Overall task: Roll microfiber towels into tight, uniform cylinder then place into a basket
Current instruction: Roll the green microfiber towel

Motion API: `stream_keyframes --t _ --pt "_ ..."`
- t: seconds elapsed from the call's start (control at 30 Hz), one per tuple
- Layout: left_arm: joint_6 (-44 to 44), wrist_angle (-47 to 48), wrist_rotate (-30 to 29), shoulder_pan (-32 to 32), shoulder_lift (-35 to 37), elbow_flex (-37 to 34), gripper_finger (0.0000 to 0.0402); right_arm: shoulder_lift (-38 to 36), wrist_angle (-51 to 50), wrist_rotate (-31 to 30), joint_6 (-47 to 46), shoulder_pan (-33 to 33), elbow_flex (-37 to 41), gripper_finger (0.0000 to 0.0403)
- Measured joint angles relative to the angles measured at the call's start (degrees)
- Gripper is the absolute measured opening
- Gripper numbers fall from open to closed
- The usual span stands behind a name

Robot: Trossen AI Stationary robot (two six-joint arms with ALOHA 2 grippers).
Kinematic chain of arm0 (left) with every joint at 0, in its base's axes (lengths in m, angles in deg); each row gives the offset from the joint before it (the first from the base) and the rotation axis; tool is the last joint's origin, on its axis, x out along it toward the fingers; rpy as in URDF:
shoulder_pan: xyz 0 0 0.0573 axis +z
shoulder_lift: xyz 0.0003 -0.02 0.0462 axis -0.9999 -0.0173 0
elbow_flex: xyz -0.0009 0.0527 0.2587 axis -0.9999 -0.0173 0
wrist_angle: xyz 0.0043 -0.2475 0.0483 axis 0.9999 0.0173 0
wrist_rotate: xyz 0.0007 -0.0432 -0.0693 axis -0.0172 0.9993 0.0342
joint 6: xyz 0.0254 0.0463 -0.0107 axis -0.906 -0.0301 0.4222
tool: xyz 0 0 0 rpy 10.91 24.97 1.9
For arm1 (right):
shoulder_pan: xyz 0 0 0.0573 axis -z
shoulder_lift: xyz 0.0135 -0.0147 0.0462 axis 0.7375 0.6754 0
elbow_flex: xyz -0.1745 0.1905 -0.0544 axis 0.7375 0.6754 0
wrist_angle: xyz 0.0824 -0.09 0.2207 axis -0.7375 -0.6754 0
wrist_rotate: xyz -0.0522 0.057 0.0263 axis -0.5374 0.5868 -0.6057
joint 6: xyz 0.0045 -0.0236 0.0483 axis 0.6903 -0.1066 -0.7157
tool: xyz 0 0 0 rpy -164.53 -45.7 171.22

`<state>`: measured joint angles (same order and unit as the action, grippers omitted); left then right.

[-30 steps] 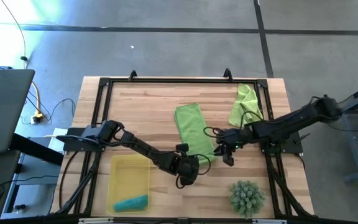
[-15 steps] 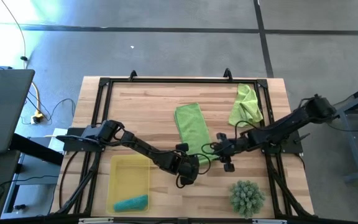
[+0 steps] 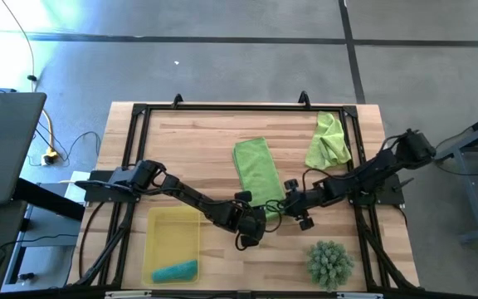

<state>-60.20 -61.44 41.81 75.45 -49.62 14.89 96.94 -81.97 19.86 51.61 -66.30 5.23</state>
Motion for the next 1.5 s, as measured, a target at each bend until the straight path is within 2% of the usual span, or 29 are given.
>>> stream_keyframes --t 0.2,0.3,0.6,0.77,0.93,1.13,1.3,1.5 --pt "1.22 0.29 0.04 0.00 0.00 0.00 0.0003 1.75 -0.58 -0.03 -4.76 0.00 -0.13 0.0175" --pt "2.19 0.89 0.02 0.00 0.26 -0.02 0.0010 1.78 -1.01 -0.01 -6.68 -0.02 -0.13 0.0159" --pt "2.34 8.14 2.34 -0.11 2.71 0.11 0.0104 1.91 -1.72 0.49 -10.65 -0.02 -0.15 0.0060" --pt "0.36 13.92 4.66 -0.62 3.30 3.12 0.0144 1.91 -1.53 0.83 -13.85 0.25 -0.07 0.0012" --pt "-6.09 13.75 4.72 -2.89 3.39 6.30 0.0147 1.34 -0.34 9.47 -20.84 2.95 -0.02 0.0004" --pt "-8.71 8.08 -5.70 -4.50 2.36 6.47 0.0144 1.00 0.77 21.11 -28.62 8.19 0.15 0.0001" --pt "-8.85 4.07 -7.00 -3.64 -0.06 6.36 0.0154 1.00 0.45 24.66 -33.20 10.42 0.17 0.0001" --pt "-8.74 2.83 -6.22 -2.64 -2.51 6.34 0.0168 0.97 0.14 24.91 -33.48 10.56 0.17 0.0000"
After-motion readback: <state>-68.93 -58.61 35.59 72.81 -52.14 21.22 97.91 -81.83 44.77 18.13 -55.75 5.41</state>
